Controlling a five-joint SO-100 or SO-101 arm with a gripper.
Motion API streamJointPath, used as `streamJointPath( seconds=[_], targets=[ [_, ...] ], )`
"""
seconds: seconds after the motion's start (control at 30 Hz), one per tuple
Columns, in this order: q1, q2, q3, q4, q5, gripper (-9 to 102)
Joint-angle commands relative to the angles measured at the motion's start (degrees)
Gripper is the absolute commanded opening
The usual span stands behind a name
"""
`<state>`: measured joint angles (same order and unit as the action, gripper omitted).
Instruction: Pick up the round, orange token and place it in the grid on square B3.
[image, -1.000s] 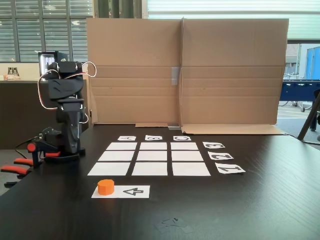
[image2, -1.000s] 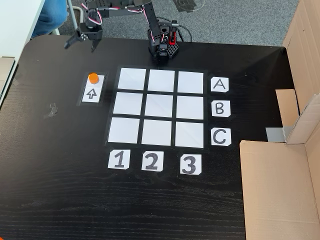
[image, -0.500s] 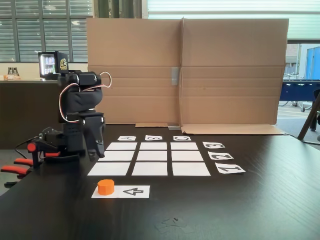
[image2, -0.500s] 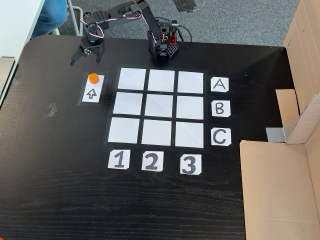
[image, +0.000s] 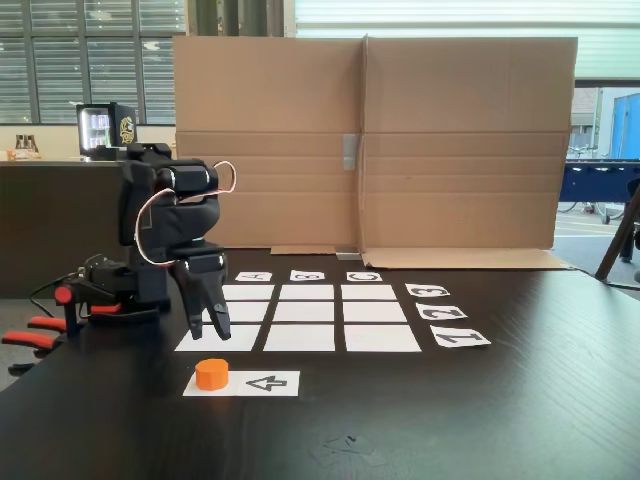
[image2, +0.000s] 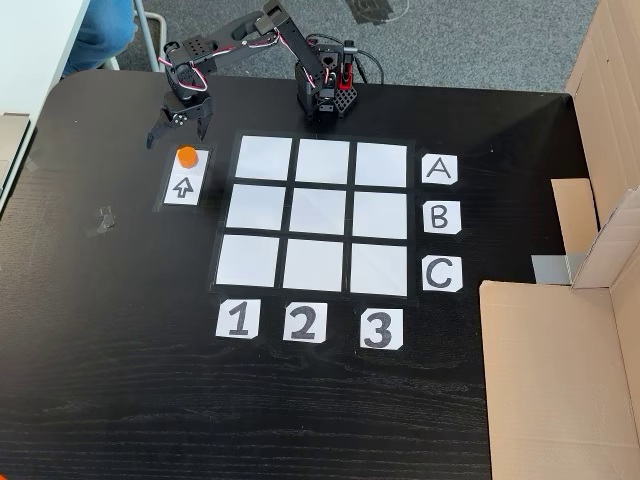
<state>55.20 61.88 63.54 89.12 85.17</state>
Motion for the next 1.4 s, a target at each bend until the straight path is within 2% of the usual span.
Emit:
streamJointPath(
  seconds=[0.0,0.7,1.37],
  targets=[
    [-0.79,-0.44,-2.90,-0.88,0.44,50],
    [-3.96,-7.47,-5.89,-3.16,3.78,50],
    [0.53,-8.96,-6.15,-4.13,4.57,50]
  ],
)
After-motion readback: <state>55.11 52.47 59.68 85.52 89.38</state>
